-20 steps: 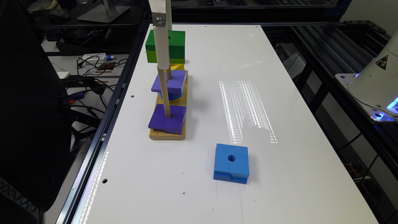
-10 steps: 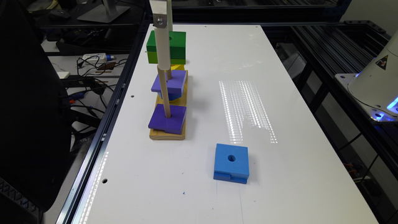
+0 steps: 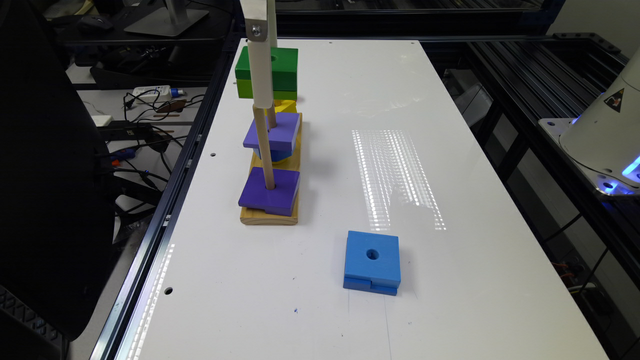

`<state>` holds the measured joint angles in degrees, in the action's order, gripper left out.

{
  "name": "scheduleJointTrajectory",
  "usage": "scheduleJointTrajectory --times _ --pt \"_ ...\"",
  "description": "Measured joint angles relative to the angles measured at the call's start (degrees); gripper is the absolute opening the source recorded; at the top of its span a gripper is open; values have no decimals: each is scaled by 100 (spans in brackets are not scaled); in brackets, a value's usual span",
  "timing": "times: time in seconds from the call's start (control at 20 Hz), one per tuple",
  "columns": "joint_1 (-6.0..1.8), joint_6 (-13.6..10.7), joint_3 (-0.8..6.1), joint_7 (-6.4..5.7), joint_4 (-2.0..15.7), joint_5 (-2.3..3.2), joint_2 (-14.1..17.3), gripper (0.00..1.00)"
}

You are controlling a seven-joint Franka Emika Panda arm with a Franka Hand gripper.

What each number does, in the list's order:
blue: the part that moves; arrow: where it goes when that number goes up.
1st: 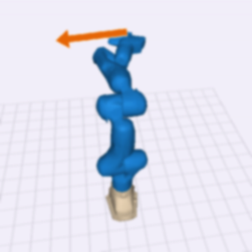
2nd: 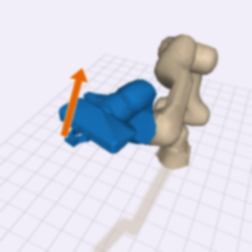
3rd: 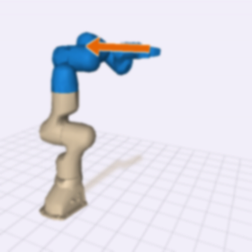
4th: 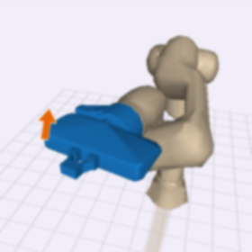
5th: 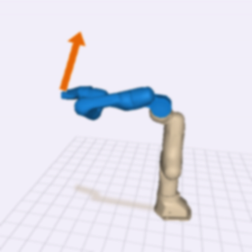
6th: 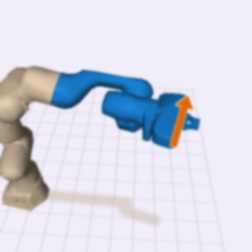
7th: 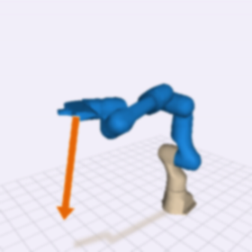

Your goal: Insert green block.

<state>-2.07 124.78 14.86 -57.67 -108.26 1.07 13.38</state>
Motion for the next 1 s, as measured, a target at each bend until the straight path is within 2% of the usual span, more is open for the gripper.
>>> scheduleJointTrajectory --times 0.45,0.8,1.0 --pt "-15 98 -3 9 20 0 16 0" --pt "-26 144 -14 34 259 5 235 0" --pt "-25 153 -14 35 277 8 289 0"
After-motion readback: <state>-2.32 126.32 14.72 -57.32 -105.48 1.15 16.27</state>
